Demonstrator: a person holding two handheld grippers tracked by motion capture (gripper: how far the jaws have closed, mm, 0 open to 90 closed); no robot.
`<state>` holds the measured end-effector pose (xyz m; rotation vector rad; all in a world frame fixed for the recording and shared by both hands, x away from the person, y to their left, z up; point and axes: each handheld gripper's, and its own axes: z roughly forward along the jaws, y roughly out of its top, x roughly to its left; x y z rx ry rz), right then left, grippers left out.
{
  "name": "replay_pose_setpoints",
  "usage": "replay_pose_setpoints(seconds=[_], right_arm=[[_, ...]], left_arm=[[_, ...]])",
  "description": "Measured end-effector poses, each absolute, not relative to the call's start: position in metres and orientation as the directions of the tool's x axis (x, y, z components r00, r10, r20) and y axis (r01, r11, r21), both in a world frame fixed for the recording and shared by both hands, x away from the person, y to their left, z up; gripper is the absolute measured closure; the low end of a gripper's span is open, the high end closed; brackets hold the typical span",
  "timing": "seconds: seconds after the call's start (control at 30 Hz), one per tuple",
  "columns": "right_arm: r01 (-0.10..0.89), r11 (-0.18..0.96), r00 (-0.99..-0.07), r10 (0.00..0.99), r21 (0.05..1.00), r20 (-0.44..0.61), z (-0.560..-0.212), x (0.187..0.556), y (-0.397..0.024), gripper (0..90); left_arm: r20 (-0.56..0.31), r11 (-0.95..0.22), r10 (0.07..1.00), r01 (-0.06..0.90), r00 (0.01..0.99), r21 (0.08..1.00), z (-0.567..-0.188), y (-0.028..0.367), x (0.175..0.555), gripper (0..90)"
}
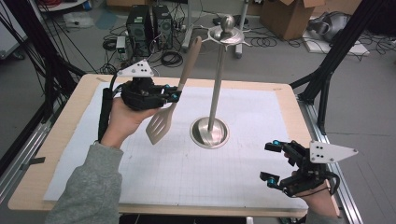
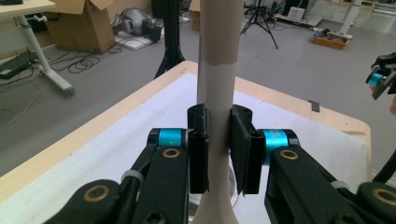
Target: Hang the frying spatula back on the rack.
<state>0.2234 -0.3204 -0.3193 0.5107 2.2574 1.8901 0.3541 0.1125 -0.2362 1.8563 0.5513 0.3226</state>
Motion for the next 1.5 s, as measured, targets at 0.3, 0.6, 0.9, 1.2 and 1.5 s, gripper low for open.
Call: replay_pose_setpoints(seconds=[0.3, 0.6, 0.9, 1.2, 1.5], right_arm=[[0.149, 0.145, -0.931, 0.352, 0.978, 0.090, -0.319, 0.224, -0.321, 11.7], [0.153, 0.143, -0.932, 0.351, 0.978, 0.094, -0.319, 0.223, -0.322, 11.7], [0.156, 0.144, -0.932, 0.350, 0.977, 0.097, -0.320, 0.223, -0.323, 11.7], [0.158, 0.147, -0.932, 0.348, 0.976, 0.099, -0.320, 0.223, -0.322, 11.7], [0.156, 0.139, -0.932, 0.348, 0.978, 0.099, -0.319, 0.222, -0.323, 11.7]], left_arm=[[-0.046, -0.276, 0.512, 0.215, 0.858, 0.937, -0.238, 0.108, 0.355, 77.7], [-0.048, -0.277, 0.515, 0.219, 0.856, 0.936, -0.239, 0.099, 0.357, 77.7], [-0.045, -0.286, 0.520, 0.223, 0.853, 0.932, -0.241, 0.093, 0.359, 77.7], [-0.054, -0.280, 0.524, 0.232, 0.850, 0.932, -0.245, 0.084, 0.363, 77.6], [-0.068, -0.274, 0.521, 0.242, 0.851, 0.931, -0.248, 0.074, 0.367, 77.5]])
